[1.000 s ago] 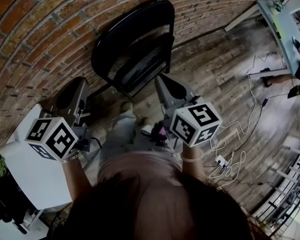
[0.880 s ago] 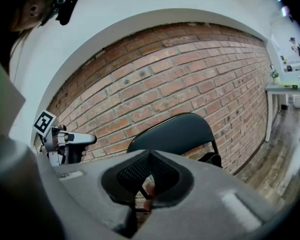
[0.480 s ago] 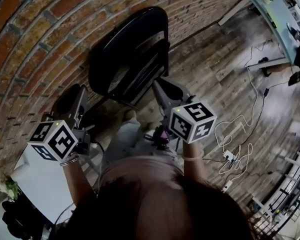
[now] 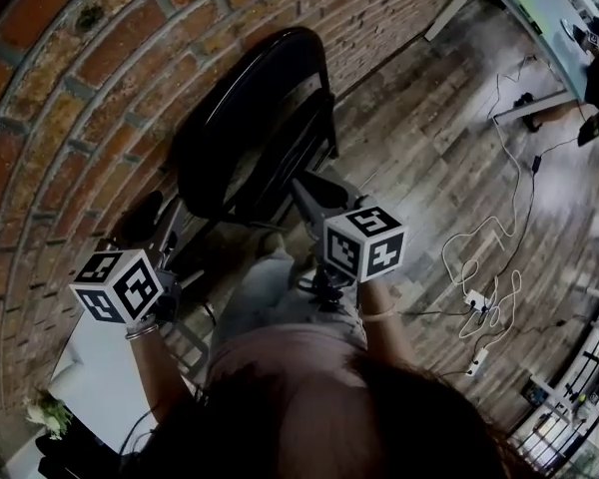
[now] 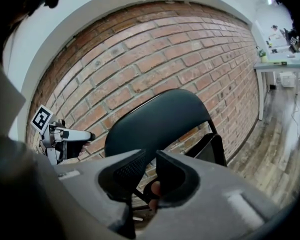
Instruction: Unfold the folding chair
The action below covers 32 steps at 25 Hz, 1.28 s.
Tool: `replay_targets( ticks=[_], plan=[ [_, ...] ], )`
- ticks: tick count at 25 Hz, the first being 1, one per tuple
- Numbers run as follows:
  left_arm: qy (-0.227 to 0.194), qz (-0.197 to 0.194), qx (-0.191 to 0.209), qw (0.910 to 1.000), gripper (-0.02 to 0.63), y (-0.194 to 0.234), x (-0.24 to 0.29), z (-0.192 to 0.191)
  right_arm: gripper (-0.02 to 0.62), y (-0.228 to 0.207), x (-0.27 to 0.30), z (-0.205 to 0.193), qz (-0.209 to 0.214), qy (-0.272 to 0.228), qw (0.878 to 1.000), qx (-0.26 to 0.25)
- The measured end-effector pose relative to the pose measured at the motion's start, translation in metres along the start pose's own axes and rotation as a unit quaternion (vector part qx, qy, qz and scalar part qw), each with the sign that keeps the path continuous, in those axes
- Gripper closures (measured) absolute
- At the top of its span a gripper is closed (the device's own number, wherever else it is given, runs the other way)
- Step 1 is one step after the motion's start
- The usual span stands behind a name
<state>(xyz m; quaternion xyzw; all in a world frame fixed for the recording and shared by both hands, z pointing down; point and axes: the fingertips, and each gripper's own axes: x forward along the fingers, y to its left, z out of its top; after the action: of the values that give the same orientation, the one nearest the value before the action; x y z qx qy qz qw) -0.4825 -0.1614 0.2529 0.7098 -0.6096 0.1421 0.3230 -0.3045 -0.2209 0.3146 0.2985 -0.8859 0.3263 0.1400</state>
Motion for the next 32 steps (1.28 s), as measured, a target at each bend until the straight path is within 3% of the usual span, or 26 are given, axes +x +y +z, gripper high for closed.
replay_targets(
  ticks=[5, 18, 32],
  plan=[
    [0.037, -0.020, 0.013, 0.9990, 0.393, 0.004, 0.017, -0.006, 0.526, -0.008, 0.016, -0.010, -0.011, 0.010, 1.000, 0.012],
    [0.100, -0.053, 0.052, 0.9922, 0.373, 0.002, 0.051, -0.017, 0.428, -0.035, 0.060, -0.050, -0.024, 0.051, 0.996, 0.069],
    [0.133, -0.067, 0.064, 0.9868, 0.371, 0.005, 0.071, -0.025, 0.374, -0.057, 0.108, -0.089, -0.020, 0.094, 0.985, 0.144]
  ],
)
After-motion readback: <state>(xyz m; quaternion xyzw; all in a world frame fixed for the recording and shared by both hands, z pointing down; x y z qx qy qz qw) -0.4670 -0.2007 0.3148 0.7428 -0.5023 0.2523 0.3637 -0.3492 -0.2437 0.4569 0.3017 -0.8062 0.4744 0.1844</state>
